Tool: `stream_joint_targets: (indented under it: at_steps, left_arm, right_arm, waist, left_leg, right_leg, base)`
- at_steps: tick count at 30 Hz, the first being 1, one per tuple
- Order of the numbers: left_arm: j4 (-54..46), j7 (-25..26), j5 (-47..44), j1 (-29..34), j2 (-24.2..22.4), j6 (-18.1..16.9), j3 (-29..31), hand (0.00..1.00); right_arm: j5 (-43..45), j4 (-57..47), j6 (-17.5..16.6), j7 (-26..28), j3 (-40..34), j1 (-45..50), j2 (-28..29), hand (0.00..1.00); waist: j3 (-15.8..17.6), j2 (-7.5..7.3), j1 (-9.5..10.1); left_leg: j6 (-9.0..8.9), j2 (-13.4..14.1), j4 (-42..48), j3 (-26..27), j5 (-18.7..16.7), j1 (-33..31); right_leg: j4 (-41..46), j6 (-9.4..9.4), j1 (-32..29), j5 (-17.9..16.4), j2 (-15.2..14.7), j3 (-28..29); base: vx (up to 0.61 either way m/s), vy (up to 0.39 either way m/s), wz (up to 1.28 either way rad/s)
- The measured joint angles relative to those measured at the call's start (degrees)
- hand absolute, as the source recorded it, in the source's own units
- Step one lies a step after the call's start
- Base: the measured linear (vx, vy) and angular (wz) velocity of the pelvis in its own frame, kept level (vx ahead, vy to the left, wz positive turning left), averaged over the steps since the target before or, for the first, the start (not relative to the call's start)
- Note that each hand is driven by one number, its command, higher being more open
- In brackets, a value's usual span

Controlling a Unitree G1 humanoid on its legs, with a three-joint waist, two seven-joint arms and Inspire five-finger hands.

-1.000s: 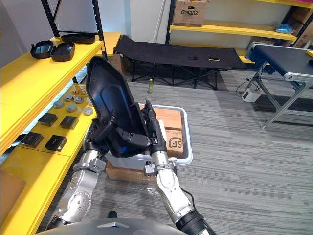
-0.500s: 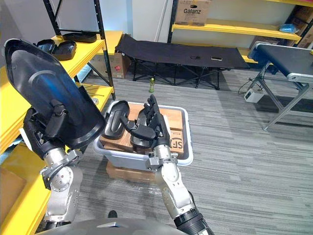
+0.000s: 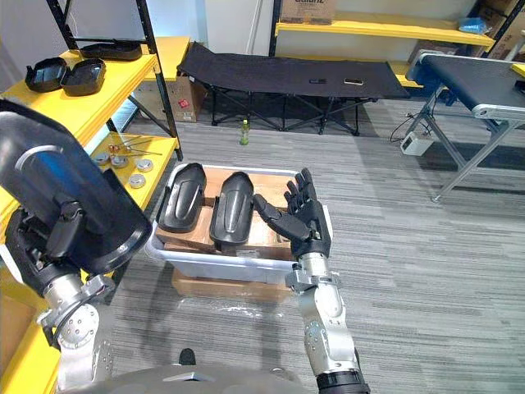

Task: Walk over and take three plastic housings, then place them on the shelf

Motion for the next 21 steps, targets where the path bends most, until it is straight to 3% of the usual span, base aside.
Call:
stream_joint_targets:
  at_steps: [5, 9, 11, 12, 13, 15, 18, 21]
  left_arm:
    - [-8.05, -2.85, -0.78, 1.78, -1.49, -0.67, 1.18, 0.0]
    - [-14.49, -4.03, -0.97, 2.85, -1.9, -3.96, 4.9, 0.0]
    - [-14.86, -5.54, -1.11, 2.46, -1.7, -4.65, 5.29, 0.0]
    - [-14.85, -7.98, -1.42, 2.3, -1.65, -5.15, 4.51, 0.0]
    - [-14.85, -9.01, -1.72, 2.34, -1.63, -5.34, 4.21, 0.0]
    - [-14.86, -10.85, -3.35, 2.83, -1.63, -5.52, 3.6, 0.0]
    - [-14.89, -11.73, -5.94, 3.74, -1.56, -5.73, 4.85, 0.0]
    - [-14.92, -16.24, -8.4, 3.46, -0.77, -5.77, 3.9, 0.0]
  right_arm:
    - [-0.07, 1.76, 0.19, 0.22, 2.73, -1.55, -0.44, 1.0]
    - [-4.73, 1.93, 1.15, -1.52, 5.98, -3.06, -0.23, 1.0]
    - [-6.56, 1.89, 1.7, -3.1, 4.95, -3.04, -0.05, 1.0]
    - [-6.57, 1.89, 1.98, -4.5, 2.8, -3.0, -0.66, 1.0]
    - [-6.54, 1.89, 1.98, -5.07, 1.63, -2.98, -0.72, 1.0]
    - [-6.34, 1.91, 1.97, -5.77, -2.58, -2.89, -1.19, 1.0]
    - [-6.36, 1.88, 1.92, -5.85, -2.41, -2.95, 0.36, 1.0]
    - [-6.58, 1.23, 1.93, -6.74, -0.49, -2.14, 2.4, 1.0]
  waist:
    - [0.48, -0.03, 2.12]
    - [1.6, 0.33, 3.21]
    - [1.95, 0.48, 2.37]
    - [2.32, 0.96, 1.89]
    - [2.65, 1.34, 1.94]
    - [3.8, 2.6, 2.89]
    - [3.97, 2.32, 3.04]
    - [4.53, 1.42, 2.74]
  left_leg:
    - [-0.1, -0.01, 0.04, -3.15, 0.06, -0.1]
    - [0.25, -0.17, -0.13, -6.39, 0.23, -2.69]
    - [2.2, 0.84, 0.94, 1.14, -1.59, -4.79]
    - [2.54, 2.24, 2.45, 7.22, -1.63, -6.38]
    - [2.75, 2.71, 2.99, 9.31, -1.47, -7.02]
    - [2.7, 1.88, 2.39, 9.75, 2.21, -7.47]
    - [3.07, -0.01, 1.55, 9.82, 2.8, -7.19]
    - [3.62, -1.68, 0.56, 8.69, 3.17, -7.51]
  right_leg:
    - [-0.02, -0.33, 1.89, -0.43, 0.39, -3.1]
    - [0.92, -0.12, 3.59, -1.83, 0.59, -9.22]
    - [1.25, 0.02, 4.85, -2.06, 0.24, -15.35]
    - [1.71, 0.22, 5.63, -2.21, -0.07, -19.72]
    - [2.22, 0.61, 5.95, -2.49, -0.29, -21.3]
    - [4.64, 1.68, 6.94, -4.9, -1.79, -23.16]
    - [6.6, 1.34, 6.74, -6.58, -3.69, -22.89]
    - [11.61, 0.52, 4.62, -10.35, -5.68, -19.36]
  base:
    - [0.02, -0.041, 0.31]
    - [-0.01, -0.053, 0.72]
    - [-0.05, -0.014, 1.59]
    - [-0.02, 0.039, 1.94]
    - [-0.01, 0.097, 1.81]
    - [-0.01, 0.139, 1.18]
    - [-0.01, 0.107, 0.28]
    - [-0.01, 0.082, 0.22]
